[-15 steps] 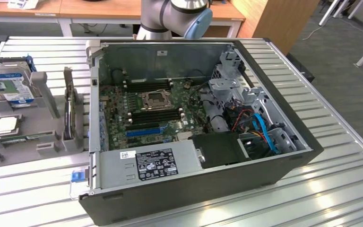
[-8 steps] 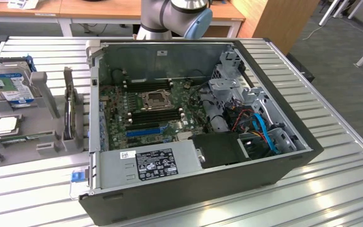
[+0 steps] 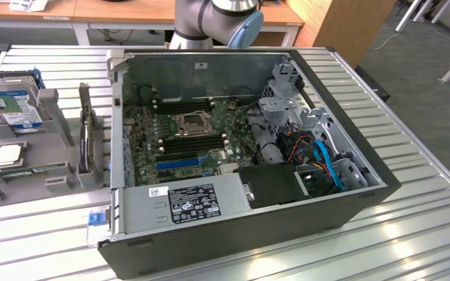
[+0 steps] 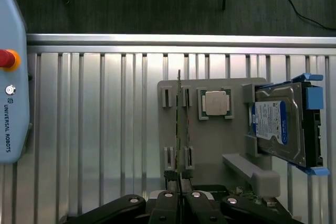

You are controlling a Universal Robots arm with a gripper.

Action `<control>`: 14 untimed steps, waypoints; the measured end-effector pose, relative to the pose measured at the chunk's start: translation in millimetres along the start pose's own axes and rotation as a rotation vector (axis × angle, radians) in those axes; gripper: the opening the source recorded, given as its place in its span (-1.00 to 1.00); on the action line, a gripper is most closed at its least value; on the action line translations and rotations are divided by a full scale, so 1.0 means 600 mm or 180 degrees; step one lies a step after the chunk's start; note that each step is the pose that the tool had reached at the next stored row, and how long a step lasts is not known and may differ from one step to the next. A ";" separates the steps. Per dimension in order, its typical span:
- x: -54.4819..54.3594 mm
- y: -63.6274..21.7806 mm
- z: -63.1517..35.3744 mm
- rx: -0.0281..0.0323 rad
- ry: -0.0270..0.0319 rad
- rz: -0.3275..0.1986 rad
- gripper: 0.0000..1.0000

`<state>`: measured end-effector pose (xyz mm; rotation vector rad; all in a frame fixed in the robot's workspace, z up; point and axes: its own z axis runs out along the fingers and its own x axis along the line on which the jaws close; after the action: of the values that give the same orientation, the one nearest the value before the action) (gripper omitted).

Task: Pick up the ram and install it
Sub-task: 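Pick up the ram and move it above insertion slot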

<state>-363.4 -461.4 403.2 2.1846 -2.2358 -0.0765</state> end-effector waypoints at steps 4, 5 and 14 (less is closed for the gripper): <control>0.000 -0.009 0.000 0.0000 0.0000 0.0001 -0.76; 0.000 -0.011 0.000 0.0000 0.0000 0.0001 -0.76; -0.001 -0.039 -0.002 0.0000 0.0000 0.0000 -0.76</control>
<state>-339.9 -461.4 403.1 2.1845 -2.2359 -0.0767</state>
